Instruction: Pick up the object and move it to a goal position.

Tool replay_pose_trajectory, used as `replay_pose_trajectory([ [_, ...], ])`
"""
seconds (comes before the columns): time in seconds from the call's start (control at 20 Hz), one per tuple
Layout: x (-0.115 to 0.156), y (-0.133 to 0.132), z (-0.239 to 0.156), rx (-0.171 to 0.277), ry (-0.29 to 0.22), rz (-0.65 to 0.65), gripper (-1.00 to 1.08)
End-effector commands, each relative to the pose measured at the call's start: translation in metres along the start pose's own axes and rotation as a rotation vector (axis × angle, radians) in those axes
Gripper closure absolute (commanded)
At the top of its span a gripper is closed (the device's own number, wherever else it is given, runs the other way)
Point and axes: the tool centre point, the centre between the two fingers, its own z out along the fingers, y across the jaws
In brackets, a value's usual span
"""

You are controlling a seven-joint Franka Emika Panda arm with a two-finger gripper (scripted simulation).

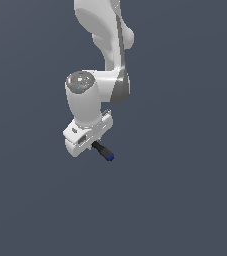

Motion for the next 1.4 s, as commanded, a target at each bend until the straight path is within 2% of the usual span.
replay_pose_trajectory([
  [0.0,-0.012,-0.003,-0.024,-0.001,0.001,0.0,1.08],
  [0.95,-0.108,-0.027,-0.226,0.0,0.004,-0.001,1.08],
  [1.35,-0.137,-0.031,-0.289,0.0,0.004,-0.001,1.08],
])
